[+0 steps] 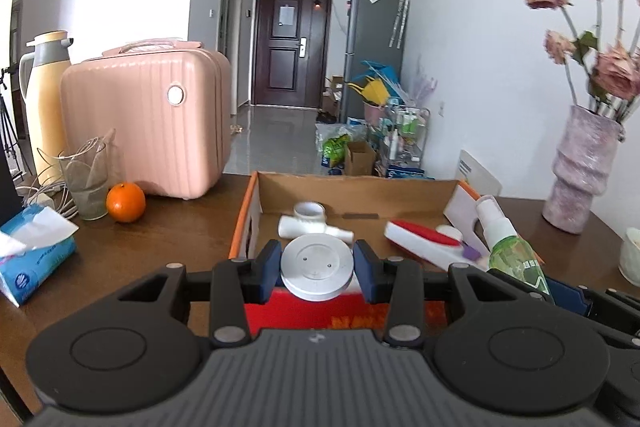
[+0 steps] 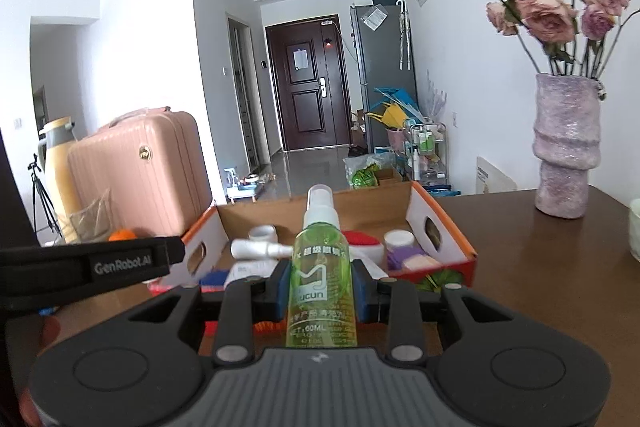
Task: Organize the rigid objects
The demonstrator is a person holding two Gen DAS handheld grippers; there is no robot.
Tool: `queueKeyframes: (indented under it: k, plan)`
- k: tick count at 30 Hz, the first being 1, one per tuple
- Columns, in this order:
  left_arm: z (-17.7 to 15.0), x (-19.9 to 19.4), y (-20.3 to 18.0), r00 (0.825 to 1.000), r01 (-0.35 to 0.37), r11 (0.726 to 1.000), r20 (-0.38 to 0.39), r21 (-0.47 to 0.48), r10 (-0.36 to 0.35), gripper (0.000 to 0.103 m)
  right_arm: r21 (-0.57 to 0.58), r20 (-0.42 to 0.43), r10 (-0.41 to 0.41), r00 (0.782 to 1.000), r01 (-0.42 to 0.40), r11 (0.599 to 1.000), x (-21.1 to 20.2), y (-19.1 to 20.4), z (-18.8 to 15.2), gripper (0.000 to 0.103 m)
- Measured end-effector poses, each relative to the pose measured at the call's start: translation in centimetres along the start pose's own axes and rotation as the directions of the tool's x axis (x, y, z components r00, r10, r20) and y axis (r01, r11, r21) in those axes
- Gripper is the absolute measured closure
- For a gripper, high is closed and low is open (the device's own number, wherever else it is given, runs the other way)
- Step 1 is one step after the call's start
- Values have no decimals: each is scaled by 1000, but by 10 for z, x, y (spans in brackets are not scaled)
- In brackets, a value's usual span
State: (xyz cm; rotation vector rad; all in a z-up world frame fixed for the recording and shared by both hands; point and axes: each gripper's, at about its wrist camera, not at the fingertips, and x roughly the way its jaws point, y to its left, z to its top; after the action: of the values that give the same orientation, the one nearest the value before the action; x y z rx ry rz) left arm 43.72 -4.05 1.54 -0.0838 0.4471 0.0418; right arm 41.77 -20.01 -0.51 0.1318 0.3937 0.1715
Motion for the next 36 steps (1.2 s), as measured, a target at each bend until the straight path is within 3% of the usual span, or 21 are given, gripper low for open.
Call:
queueKeyframes:
  k: [13,14,16,17,18,19,21,23,27,36]
  plan:
    - [35,103,12,998,-53,999,-28,10,53,62,10,-30,-16,999,16,1000,108,12,31,73]
    - [37,111,13,998,-50,998,-36,22,51,60,7,-43,-28,999,28,1000,116,13,33,73]
    - [38,121,15,998,-50,998,-41,29,51,35,-6,-81,-42,996,42,999,128,13,34,72]
    - [39,125,17,998,-48,998,-33,32,49,19,-19,-90,-49,995,47,999,130,13,34,68]
    - [39,126,18,998,-52,998,-23,38,53,10,-31,-99,-62,993,60,998,131,13,34,51]
    - [39,127,20,998,-60,997,-17,40,60,7,-40,-98,-79,992,76,996,130,13,33,32]
    - [40,126,24,997,-70,997,-12,32,70,1,-52,-76,-92,993,88,995,122,14,32,19]
    - [40,124,28,998,-66,998,-18,17,67,0,-70,-65,-97,993,93,993,116,16,33,17]
    - [40,111,31,998,-61,998,-3,17,61,0,-85,-27,-102,994,100,991,100,16,33,0]
    - [27,38,42,997,-31,999,71,37,28,0,-83,25,-107,994,108,991,37,14,25,0]
